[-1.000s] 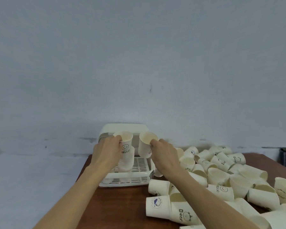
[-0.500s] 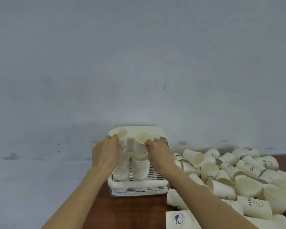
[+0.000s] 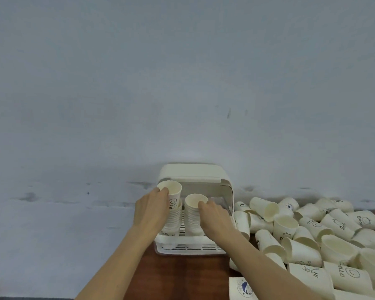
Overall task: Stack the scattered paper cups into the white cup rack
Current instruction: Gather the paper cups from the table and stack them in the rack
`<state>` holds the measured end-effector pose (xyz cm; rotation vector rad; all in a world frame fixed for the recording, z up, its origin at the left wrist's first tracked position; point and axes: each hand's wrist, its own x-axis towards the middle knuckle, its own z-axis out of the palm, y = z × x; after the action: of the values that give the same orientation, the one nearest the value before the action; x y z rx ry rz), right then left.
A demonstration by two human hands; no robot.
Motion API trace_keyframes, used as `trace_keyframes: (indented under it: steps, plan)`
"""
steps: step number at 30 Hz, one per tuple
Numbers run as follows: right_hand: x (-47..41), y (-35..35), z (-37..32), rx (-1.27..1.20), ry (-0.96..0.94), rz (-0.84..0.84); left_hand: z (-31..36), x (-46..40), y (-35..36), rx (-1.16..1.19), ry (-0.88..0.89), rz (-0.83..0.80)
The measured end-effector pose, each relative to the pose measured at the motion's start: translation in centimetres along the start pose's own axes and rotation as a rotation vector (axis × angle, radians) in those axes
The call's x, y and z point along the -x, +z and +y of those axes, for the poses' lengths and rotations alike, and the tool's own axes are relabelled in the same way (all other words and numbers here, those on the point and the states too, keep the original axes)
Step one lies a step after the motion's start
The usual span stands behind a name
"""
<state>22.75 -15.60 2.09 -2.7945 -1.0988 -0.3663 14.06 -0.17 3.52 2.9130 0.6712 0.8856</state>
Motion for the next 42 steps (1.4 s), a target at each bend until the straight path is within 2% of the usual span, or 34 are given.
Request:
trace_keyframes:
  steps: [11, 15, 23, 37, 42]
  plan:
    - [2.2, -0.5, -0.4, -0.087, -0.006, 0.016, 1.2, 2.3, 0.8, -0.114, -0.056, -0.275]
    - [3.3, -0.9, 0.2, -0.117, -0.013, 0.049, 2.1, 2.9, 1.2, -0.068, -0.080, -0.274]
    - [5.6, -2.5, 3.7, -0.158, 0.046, 0.040, 6.9, 5.0, 1.3, 0.099, 0.012, -0.124]
    - [13.9, -3.1, 10.4, -0.263, 0.220, 0.127, 14.3, 11.7, 2.7, 0.351, 0.221, -0.191]
    - [18.3, -2.9, 11.5, -0.334, 0.270, 0.162, 16.2, 14.2, 3.2, 0.412, 0.234, -0.256]
